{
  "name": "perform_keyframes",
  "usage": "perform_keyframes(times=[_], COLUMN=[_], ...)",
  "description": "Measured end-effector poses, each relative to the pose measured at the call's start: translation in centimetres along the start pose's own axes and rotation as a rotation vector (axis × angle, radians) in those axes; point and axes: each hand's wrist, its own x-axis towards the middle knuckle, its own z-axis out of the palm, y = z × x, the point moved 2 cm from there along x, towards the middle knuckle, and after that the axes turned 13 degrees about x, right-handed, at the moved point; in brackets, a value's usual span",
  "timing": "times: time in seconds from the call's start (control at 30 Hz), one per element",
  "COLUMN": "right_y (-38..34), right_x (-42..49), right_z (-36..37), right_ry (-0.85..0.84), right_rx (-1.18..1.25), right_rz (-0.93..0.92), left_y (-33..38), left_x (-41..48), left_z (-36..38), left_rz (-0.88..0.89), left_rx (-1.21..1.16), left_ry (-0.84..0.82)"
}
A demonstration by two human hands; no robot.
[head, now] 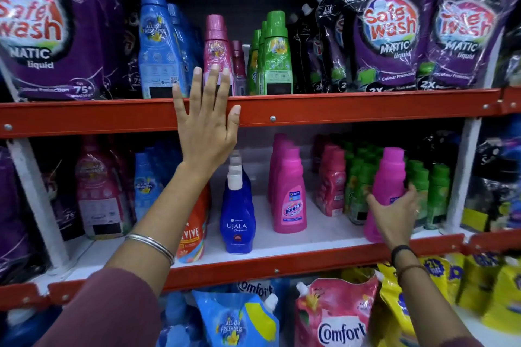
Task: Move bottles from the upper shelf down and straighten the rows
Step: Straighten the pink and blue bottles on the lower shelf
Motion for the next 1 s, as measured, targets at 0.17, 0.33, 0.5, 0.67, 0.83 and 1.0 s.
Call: perform_keyframes(times=[0.17, 0.33, 0.5, 0.67, 0.83, 1.0], right_y=[0.8, -0.8, -4.7, -7.5, -7.7, -7.3], right_x=[0.0, -0.5, -3.0, -6.7, -10.0, -11.0], right_z=[-0.7, -0.7, 1.0, 4.4, 7.9, 9.7], right_ry=[-0.039, -0.032, -0.046, -0.183, -0.288, -0.264], right_rx=[-0.17, -0.182, -0.128, -0.09, -0.091, -0.14], right_rz=[0.043, -0.012, -0.078, -0.063, -0.048, -0.022], left_y=[-0.1, -0.1, -0.1, -0.4, -0.6, -0.5], left_x=[-0.1, 0.0, -0.1, -0.1, -0.2, -0.2], left_z=[0.1, 0.3, 0.4, 0.5, 0.6, 0.7], left_rz=[0.006, 0.001, 0.003, 0.022, 0.033, 0.038], left_rx=[0.011, 0.016, 0.023, 0.03, 0.032, 0.04], left_ry=[0.008, 0.015, 0.048, 0.06, 0.072, 0.097])
